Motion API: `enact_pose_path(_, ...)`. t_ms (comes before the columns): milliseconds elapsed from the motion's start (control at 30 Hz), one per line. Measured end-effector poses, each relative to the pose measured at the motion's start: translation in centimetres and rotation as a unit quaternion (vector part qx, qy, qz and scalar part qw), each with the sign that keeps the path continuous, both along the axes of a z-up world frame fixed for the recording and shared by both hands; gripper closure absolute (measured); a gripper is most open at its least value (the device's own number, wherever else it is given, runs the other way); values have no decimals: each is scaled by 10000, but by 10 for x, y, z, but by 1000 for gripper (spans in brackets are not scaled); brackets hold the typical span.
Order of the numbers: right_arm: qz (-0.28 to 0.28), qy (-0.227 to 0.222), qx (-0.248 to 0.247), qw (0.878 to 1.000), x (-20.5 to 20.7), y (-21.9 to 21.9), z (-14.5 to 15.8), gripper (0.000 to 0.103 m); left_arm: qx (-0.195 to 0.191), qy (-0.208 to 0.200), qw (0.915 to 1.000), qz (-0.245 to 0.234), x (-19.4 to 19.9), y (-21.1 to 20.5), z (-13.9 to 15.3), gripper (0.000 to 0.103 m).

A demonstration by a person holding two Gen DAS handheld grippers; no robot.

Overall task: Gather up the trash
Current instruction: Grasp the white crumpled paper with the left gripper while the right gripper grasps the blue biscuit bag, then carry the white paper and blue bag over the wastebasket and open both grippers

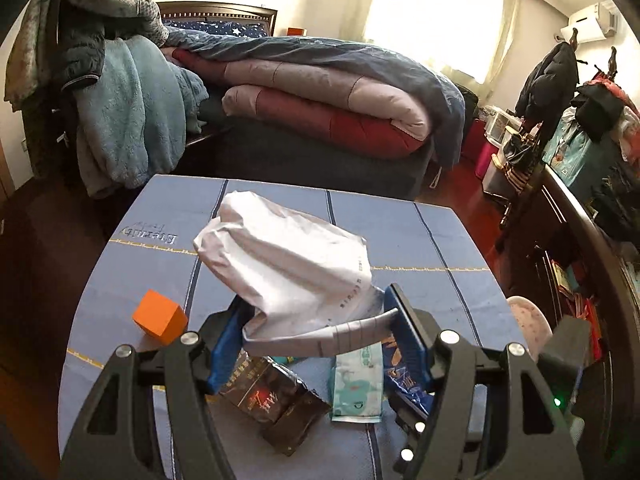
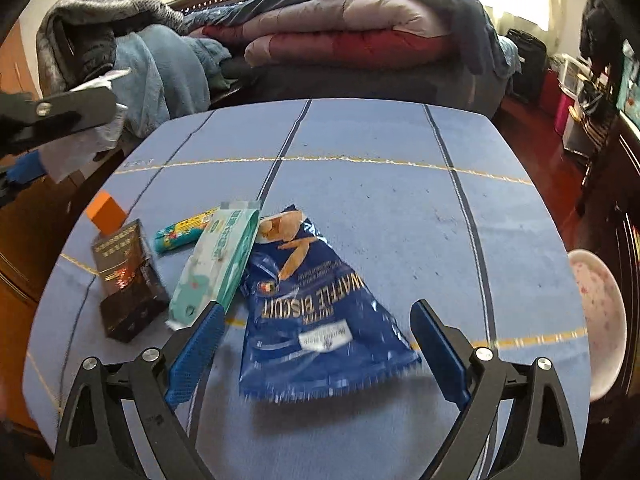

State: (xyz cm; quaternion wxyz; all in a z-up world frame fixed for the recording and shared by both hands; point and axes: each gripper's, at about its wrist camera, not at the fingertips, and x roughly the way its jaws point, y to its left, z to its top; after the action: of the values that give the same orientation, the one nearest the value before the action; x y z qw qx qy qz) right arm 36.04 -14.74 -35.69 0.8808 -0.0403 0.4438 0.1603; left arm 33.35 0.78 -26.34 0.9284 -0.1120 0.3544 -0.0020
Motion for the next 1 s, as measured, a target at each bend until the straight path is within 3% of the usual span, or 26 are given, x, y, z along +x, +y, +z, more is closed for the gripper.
enact_pose_path(67, 109, 117, -43, 9999, 3, 3, -2, 37, -44, 4, 10000, -7, 0, 3, -2, 36)
enact_pose_path(167, 185, 36, -160, 9997, -2, 3, 0, 50, -93, 19, 10000, -16, 1, 5, -3, 35)
enact_pose_path(267, 280, 19, -51, 9996, -9, 1, 6, 74, -130, 20, 9999, -63, 1, 4, -3, 35)
enact_pose_path(600, 30, -165, 251, 9995, -32, -32, 28, 75, -38, -81, 9995, -287, -6, -23, 7, 35)
enact_pose_path(1000, -476, -424, 533, 9965, -52, -89, 53, 74, 236, -211, 9963, -798, -10, -85, 21, 35)
